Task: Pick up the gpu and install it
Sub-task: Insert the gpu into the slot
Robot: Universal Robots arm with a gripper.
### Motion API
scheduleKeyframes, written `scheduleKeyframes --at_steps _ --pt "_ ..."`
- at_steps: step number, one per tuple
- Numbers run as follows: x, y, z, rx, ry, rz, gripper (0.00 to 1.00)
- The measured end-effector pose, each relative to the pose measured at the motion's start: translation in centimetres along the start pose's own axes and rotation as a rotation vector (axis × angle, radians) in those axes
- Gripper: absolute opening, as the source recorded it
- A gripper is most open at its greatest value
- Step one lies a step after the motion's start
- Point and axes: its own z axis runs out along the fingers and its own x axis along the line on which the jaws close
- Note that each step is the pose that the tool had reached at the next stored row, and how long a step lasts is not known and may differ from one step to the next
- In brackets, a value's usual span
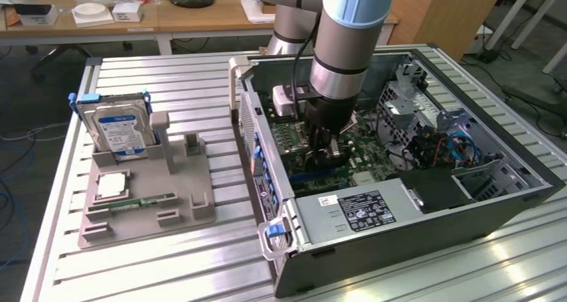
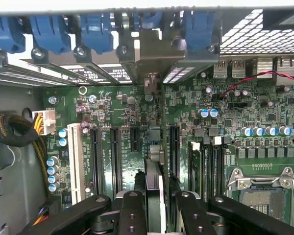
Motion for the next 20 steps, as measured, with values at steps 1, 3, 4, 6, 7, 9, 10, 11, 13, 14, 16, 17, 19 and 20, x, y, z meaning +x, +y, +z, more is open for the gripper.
scheduleKeyframes --at_steps 1,3,4,6,7,9,10,11,13,14,16,17,19,20 --pt "0.00 0.00 0.00 0.0000 0.0000 0.000 0.28" --pt "0.00 0.00 -0.01 -0.0001 0.0002 0.000 0.28" --pt "0.00 0.00 -0.01 0.0000 0.0002 0.000 0.28" --pt "0.00 0.00 -0.01 0.0000 0.0001 0.000 0.28" --pt "0.00 0.00 -0.01 -0.0001 0.0002 0.000 0.28" --pt "0.00 -0.03 -0.01 -0.0003 0.0002 0.000 0.28" --pt "0.00 -0.11 -0.02 -0.0002 0.0004 0.000 0.28" --pt "0.00 -0.20 -0.02 -0.0002 0.0004 0.000 0.28" --pt "-0.01 -0.30 -0.01 0.0000 0.0003 0.000 0.28" --pt "-0.01 -0.30 0.00 0.0000 0.0002 0.000 0.28" --pt "-0.01 -0.25 0.00 0.0000 0.0002 0.000 0.28" --pt "-0.01 -0.21 0.00 0.0001 0.0001 0.000 0.28" --pt "0.00 -0.19 -0.04 -0.0001 0.0002 0.000 0.28" --pt "0.00 -0.19 -0.09 0.0000 0.0002 0.000 0.28"
